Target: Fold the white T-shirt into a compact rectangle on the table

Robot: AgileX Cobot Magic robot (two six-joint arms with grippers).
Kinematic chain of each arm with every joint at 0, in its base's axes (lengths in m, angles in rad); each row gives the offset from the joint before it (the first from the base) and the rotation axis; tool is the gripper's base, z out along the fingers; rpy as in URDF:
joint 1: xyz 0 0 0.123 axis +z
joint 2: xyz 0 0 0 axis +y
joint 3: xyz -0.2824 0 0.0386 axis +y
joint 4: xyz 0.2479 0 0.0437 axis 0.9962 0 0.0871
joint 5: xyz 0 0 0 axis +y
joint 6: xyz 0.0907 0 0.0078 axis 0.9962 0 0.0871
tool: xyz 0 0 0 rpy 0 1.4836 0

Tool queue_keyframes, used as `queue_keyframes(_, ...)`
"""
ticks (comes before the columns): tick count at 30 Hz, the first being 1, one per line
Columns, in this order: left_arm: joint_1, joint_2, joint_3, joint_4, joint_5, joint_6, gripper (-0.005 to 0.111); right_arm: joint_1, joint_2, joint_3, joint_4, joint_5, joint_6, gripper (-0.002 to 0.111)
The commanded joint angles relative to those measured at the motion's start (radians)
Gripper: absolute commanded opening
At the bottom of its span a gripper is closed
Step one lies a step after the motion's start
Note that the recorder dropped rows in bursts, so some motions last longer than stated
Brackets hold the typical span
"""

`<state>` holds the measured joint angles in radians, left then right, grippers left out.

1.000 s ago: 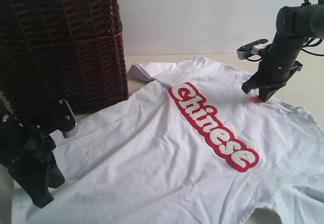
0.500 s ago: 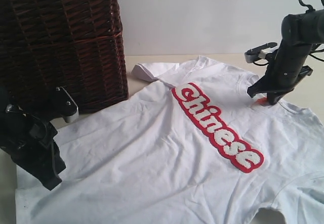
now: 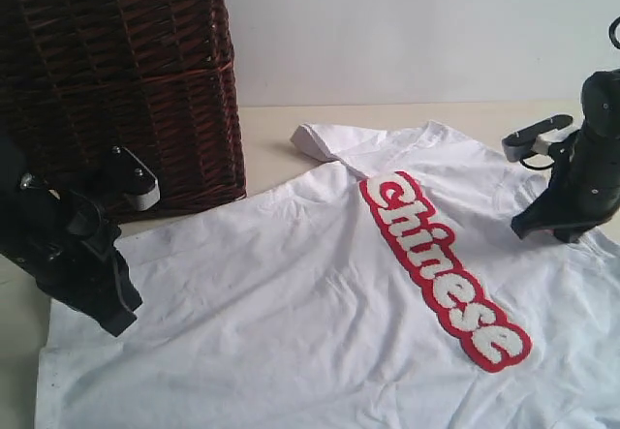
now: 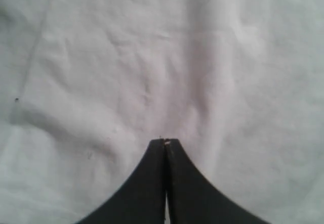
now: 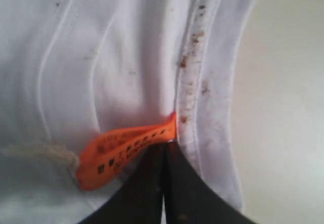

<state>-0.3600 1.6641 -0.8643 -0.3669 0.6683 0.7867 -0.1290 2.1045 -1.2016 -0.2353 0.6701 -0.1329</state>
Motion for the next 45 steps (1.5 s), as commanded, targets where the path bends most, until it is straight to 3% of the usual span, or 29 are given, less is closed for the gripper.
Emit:
queue_keyframes(1, 0.002, -0.005, -0.019, -0.038, 0.046, -0.002, 0.000, -0.011, 0.089, 0.154, 0.061, 0.307, -0.002, 0.000)
queue_keyframes(5, 0.002, -0.006, -0.015, -0.046, 0.098, -0.002, 0.000, -0.011, -0.004, 0.183, 0.095, 0.264, 0.002, 0.000)
queue_keyframes(10, -0.001, 0.043, 0.047, -0.036, 0.098, 0.046, 0.000, -0.011, -0.228, 0.183, 0.123, 0.022, -0.015, 0.000)
queue_keyframes(12, -0.001, 0.071, 0.056, -0.025, 0.112, 0.046, 0.000, -0.011, -0.288, 0.183, 0.143, -0.060, -0.027, 0.004)
queue_keyframes(13, -0.001, 0.092, 0.067, -0.011, 0.111, 0.046, 0.001, -0.011, -0.304, 0.173, 0.141, -0.078, -0.027, 0.010)
queue_keyframes(15, -0.001, 0.128, 0.079, 0.009, 0.111, 0.046, 0.012, -0.011, -0.304, 0.136, 0.139, -0.052, -0.032, 0.023)
queue_keyframes(16, -0.001, 0.152, 0.089, 0.011, 0.111, 0.046, 0.023, -0.011, -0.300, 0.121, 0.139, -0.041, -0.050, 0.030)
queue_keyframes(18, -0.001, 0.201, 0.100, 0.011, 0.107, 0.049, 0.036, -0.011, -0.290, 0.107, 0.158, -0.039, -0.069, 0.031)
queue_keyframes(21, -0.001, 0.263, 0.098, 0.033, 0.089, 0.034, 0.037, -0.011, -0.284, 0.089, 0.223, -0.037, -0.107, 0.031)
queue_keyframes(26, -0.001, 0.289, 0.073, 0.559, 0.091, -0.511, 0.022, -0.011, -0.288, 0.087, 0.235, -0.037, -0.110, 0.031)
queue_keyframes(30, 0.001, 0.280, 0.046, 0.809, 0.160, -0.814, 0.008, -0.011, -0.288, 0.087, 0.235, -0.037, -0.110, 0.031)
queue_keyframes(34, -0.004, 0.267, 0.044, 0.720, 0.090, -0.729, 0.004, -0.011, -0.287, 0.087, 0.276, -0.031, -0.159, 0.031)
queue_keyframes(40, -0.021, 0.197, 0.035, 0.659, 0.036, -0.675, 0.026, 0.006, -0.287, 0.087, 0.558, 0.041, -0.600, 0.032)
queue_keyframes(45, -0.021, 0.080, 0.035, 0.523, -0.053, -0.554, 0.036, 0.094, -0.287, 0.087, 0.535, 0.149, -0.871, 0.047)
